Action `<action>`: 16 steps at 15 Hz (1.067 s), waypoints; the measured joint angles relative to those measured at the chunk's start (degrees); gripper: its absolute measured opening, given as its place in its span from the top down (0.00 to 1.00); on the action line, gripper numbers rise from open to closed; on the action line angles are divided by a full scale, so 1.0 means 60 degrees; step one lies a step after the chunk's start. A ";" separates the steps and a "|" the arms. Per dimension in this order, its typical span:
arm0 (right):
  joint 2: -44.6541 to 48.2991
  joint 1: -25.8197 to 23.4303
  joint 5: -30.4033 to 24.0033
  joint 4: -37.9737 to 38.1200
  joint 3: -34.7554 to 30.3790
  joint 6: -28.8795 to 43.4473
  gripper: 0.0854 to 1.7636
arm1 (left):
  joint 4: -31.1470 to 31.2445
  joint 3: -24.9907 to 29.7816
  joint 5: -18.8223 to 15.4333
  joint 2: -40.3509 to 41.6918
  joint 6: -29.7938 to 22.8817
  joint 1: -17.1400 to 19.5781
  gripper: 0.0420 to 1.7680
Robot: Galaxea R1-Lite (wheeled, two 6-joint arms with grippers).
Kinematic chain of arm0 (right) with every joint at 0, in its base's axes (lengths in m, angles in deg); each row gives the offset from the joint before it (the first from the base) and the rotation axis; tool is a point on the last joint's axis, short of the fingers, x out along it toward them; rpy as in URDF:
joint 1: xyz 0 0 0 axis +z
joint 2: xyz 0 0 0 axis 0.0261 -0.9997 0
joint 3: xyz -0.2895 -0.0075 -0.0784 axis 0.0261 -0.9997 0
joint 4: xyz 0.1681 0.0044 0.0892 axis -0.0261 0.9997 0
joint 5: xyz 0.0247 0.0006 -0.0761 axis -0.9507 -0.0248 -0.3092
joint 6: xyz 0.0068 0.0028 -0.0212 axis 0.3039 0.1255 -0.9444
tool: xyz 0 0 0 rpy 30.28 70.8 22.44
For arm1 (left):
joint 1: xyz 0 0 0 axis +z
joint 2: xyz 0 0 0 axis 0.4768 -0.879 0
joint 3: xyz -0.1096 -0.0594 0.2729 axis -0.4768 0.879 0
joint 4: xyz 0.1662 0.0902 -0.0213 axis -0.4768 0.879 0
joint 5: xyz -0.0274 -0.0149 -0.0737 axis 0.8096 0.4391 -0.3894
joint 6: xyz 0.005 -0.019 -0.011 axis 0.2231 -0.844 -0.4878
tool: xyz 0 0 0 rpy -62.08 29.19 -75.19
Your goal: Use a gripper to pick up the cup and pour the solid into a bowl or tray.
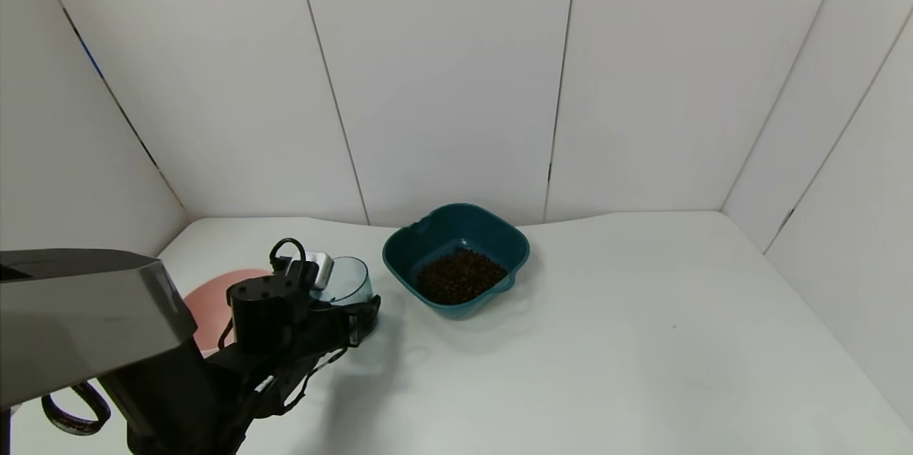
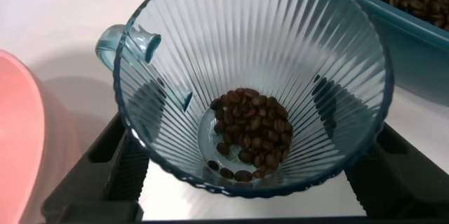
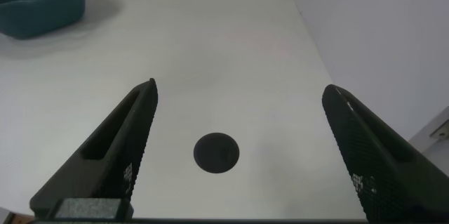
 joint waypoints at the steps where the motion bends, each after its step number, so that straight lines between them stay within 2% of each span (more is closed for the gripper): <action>1: 0.0000 0.0000 0.0000 0.0000 0.0000 0.0000 0.03 | 0.0161 0.0004 0.0053 0.0061 0.0004 0.0000 0.08; 7: 0.0000 0.0000 0.0004 0.0000 0.0000 0.0000 0.03 | 0.2007 -0.0022 0.0063 0.1182 -0.0280 -0.0047 0.06; 11: 0.0000 0.0000 0.0000 -0.0004 0.0000 0.0004 0.03 | 0.3812 -0.0132 -0.0002 0.2395 -0.0587 -0.0073 0.05; 16: 0.0000 0.0004 0.0000 -0.0014 0.0000 0.0000 0.03 | 0.5545 -0.0165 -0.0051 0.4149 -0.0689 -0.0065 0.04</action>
